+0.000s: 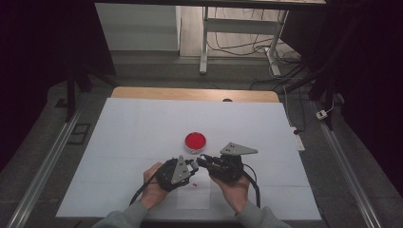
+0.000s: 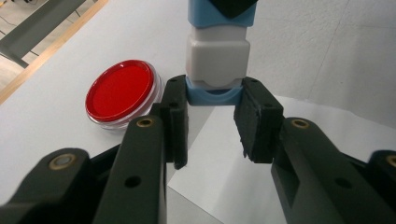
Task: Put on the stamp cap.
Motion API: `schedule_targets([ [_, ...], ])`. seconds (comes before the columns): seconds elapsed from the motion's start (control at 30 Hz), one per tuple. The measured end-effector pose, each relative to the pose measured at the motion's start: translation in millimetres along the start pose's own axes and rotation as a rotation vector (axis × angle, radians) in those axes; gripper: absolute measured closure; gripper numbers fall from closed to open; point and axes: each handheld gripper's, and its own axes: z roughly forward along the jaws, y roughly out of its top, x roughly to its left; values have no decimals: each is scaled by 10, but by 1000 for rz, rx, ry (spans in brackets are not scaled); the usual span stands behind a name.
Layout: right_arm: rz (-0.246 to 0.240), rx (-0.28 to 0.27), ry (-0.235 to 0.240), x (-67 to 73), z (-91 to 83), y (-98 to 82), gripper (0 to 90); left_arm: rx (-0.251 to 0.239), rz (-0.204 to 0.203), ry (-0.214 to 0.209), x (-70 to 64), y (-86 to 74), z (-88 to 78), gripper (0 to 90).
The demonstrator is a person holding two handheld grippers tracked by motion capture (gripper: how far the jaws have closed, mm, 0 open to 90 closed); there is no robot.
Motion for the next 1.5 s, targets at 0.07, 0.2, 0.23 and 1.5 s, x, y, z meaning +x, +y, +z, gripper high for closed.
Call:
schedule_targets([
  [0.07, 1, 1, 3, 3, 8, -5, 755, 2, 10, 10, -9, 7, -6, 652],
  [0.2, -3, -3, -1, 14, 13, -20, 756, -2, 5, 15, -10, 5, -9, 652],
  [0.23, -5, -3, -1, 16, 14, -21, 756, -6, 5, 20, -12, 4, -12, 653],
  [1.5, 85, -53, 57, -25, 10, -87, 760, -42, 29, 61, -67, 16, -80, 657],
])
